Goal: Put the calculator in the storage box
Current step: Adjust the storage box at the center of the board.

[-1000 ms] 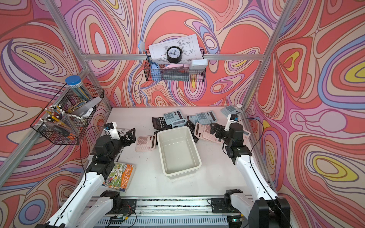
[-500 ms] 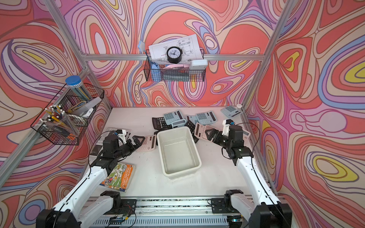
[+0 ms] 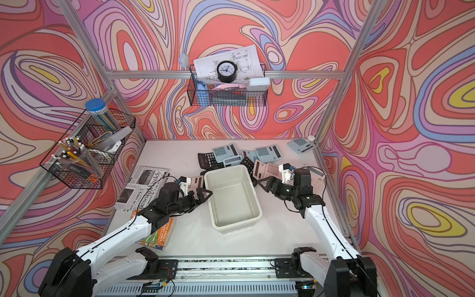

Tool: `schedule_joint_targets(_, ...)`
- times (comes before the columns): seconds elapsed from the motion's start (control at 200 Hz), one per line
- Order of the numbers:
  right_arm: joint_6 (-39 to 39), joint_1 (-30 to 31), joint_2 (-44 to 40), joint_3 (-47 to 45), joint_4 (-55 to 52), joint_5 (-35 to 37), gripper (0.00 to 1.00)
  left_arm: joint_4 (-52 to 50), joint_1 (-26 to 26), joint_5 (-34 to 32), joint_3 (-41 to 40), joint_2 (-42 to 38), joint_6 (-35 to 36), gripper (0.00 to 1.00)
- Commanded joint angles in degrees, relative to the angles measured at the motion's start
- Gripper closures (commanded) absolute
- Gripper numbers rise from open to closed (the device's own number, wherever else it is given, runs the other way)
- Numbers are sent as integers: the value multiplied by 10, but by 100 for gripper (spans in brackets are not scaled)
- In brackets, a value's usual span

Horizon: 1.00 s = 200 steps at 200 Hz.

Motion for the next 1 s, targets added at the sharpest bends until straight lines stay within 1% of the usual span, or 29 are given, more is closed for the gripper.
schedule_joint_targets(0.0,11,20,9,-6,21,-22,11,46,-13,-1,37,36,-10,1)
schedule_joint_targets(0.18,17,54,19,2,19,0,11,89,-26,28,75,100,-18,1)
schedule_joint_targets(0.32,22,57,20,4,16,18,11,96,-31,26,102,126,-15,1)
schedule_joint_targets(0.451,24,57,15,10,12,33,11,90,-32,43,130,151,-4,1)
schedule_joint_targets(0.541,23,57,9,17,1,47,11,63,-32,44,150,159,14,2)
schedule_joint_targets(0.641,20,57,1,29,-24,70,11,-19,-31,-3,174,140,52,1)
schedule_joint_targets(0.846,4,57,-29,56,-82,117,9,-252,-30,-158,231,85,139,1)
schedule_joint_targets(0.926,-3,57,-37,66,-97,129,9,-314,-28,-214,245,69,163,1)
schedule_joint_targets(0.997,-6,57,-39,72,-104,133,8,-346,-28,-261,248,56,182,1)
